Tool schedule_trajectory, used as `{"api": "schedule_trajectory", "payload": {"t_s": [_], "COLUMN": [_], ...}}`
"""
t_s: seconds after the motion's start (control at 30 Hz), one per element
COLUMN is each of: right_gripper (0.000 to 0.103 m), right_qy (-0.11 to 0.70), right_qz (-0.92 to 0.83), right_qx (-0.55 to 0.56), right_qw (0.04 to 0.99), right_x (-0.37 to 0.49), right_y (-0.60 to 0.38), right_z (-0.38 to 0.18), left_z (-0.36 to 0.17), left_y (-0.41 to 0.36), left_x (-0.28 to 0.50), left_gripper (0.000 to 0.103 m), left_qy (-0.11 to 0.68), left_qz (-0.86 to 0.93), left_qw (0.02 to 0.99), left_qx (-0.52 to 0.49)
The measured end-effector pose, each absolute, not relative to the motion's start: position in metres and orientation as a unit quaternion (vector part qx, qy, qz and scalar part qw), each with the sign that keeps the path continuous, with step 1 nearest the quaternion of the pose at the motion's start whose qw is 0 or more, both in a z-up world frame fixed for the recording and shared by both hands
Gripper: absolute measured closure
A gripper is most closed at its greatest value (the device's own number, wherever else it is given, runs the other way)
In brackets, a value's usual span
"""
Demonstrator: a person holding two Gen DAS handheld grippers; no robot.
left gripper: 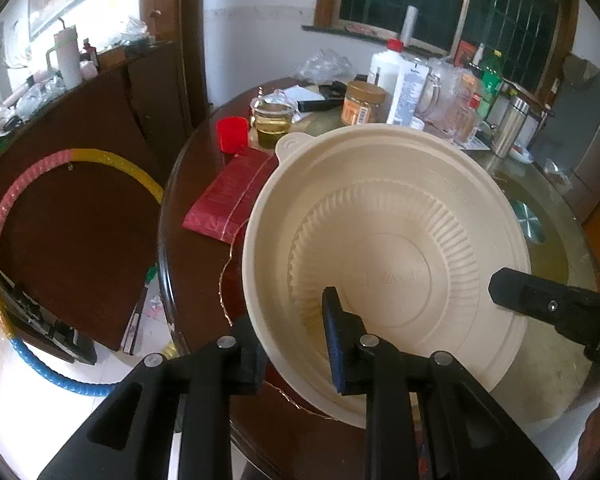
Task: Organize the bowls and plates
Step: 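Lower the cream bowl onto the stack and open the left tool while the right tool does the same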
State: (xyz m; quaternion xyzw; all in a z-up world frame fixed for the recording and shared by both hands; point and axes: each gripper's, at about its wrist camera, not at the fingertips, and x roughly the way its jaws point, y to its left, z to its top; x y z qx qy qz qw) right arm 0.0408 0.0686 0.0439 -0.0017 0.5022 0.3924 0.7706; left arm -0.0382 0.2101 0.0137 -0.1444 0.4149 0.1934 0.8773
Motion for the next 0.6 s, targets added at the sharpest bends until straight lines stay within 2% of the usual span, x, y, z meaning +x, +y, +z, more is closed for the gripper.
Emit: {"api": "schedule_trajectory", "payload": {"t_s": [0.6], "right_gripper": [0.089], "right_qy": [0.546], "right_qz": [0.4], "right_qx": [0.022], "right_qw": [0.736], "right_x": [0.065], "right_y": [0.073], "right_z": [0.037], "left_z": [0.01], "left_y": [0.224], "left_x": [-0.026], "left_gripper": [0.078], "left_qy": [0.455], "left_qz": [0.164], "left_qw": [0.862], "left_qx": [-0.152]}}
